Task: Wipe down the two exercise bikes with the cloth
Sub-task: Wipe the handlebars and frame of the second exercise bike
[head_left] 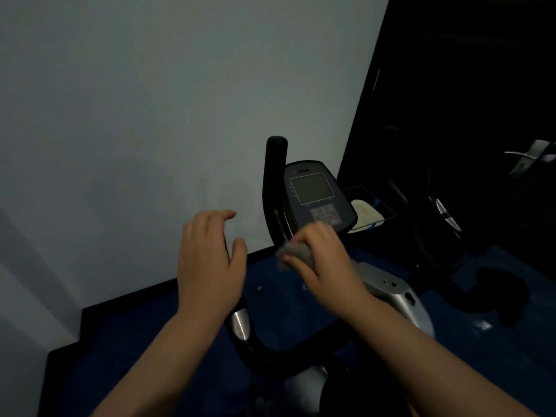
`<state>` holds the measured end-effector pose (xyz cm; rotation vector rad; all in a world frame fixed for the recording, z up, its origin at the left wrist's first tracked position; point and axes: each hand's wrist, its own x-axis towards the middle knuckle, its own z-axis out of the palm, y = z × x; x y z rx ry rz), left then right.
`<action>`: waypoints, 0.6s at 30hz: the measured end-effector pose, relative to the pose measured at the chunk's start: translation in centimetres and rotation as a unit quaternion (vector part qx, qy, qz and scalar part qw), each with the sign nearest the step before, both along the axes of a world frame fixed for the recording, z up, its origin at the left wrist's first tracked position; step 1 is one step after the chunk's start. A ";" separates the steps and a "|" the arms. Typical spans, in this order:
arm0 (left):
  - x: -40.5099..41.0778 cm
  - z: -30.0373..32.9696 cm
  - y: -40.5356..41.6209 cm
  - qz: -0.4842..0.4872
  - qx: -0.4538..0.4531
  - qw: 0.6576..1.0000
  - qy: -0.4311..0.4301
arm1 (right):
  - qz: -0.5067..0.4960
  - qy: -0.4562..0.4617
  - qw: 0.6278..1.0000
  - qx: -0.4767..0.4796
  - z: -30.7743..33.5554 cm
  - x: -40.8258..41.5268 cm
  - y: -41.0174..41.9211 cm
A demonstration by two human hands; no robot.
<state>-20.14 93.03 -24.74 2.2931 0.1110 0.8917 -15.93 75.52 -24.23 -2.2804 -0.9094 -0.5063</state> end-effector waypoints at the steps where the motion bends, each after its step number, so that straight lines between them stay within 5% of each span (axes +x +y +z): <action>1: 0.0 0.1 0.1 -0.006 -0.001 1.000 0.002 | -0.003 0.008 1.000 -0.005 0.7 0.7 1.4; 7: -0.3 1.0 0.8 -0.041 -0.032 0.999 0.010 | -0.043 0.022 0.999 -0.022 -1.9 -1.4 -1.9; 10: -0.3 1.3 0.7 -0.036 -0.033 0.999 0.016 | 0.014 0.032 0.997 -0.064 -0.3 0.2 -1.7; 15: -0.6 1.5 0.8 -0.033 -0.038 0.998 0.030 | 0.017 0.093 0.990 0.106 1.3 2.5 2.8; 18: -0.6 1.4 0.6 -0.018 -0.027 0.999 0.042 | 0.015 0.104 0.987 0.117 -0.8 1.1 0.1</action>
